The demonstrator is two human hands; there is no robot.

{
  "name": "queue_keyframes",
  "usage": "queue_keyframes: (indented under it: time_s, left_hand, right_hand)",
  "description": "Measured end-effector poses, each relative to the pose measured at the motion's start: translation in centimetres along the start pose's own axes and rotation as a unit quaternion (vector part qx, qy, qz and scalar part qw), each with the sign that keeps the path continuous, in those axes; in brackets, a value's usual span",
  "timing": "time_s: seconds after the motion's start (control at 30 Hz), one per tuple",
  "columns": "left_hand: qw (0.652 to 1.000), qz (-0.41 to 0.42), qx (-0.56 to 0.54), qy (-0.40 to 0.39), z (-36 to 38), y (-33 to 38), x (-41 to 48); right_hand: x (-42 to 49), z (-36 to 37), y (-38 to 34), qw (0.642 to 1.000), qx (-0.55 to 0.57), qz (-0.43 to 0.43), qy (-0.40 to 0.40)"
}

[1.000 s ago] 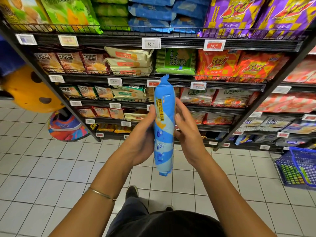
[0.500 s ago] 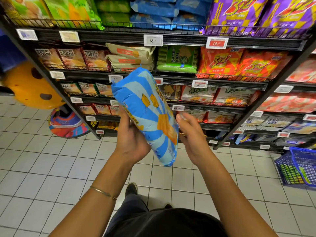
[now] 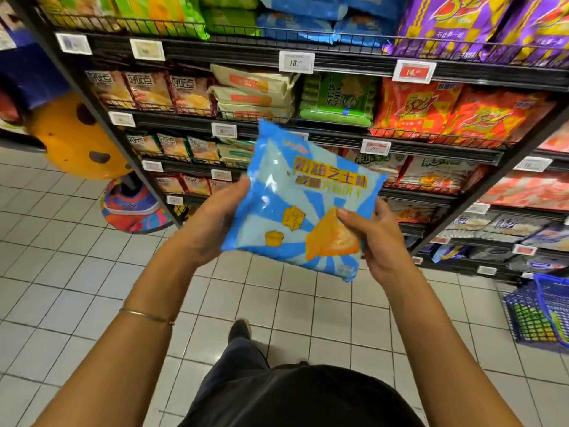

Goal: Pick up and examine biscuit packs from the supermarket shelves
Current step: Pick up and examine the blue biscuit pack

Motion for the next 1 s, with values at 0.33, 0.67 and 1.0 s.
queue_keyframes:
  time_s: [0.33, 0.67, 1.0]
  left_hand:
    - [0.969, -0.146, -0.183, 0.078, 0.5, -5.8, -0.4]
    - [0.960, -0.264, -0.089, 0.026, 3.6, -7.3, 1.3]
    - [0.958, -0.265, -0.106, -0.014, 4.0, -4.4, 2.9]
  right_hand:
    - [-0.2, 1.9, -3.4, 0.970, 0.166, -0.005, -0.177]
    - [0.6, 2.2, -4.4, 0.996, 0.000, -0.013, -0.087]
    - [1.3, 1.8, -6.4, 0.989, -0.039, -0.082, -0.120]
Point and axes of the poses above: each hand's wrist, its own x-axis towards the middle knuckle, its own z-axis out of the palm, y = z × x, the point moved 3 cm from there along x, towards the middle knuckle, and after that the axes turned 13 degrees about -x, right-handed, at the moved point
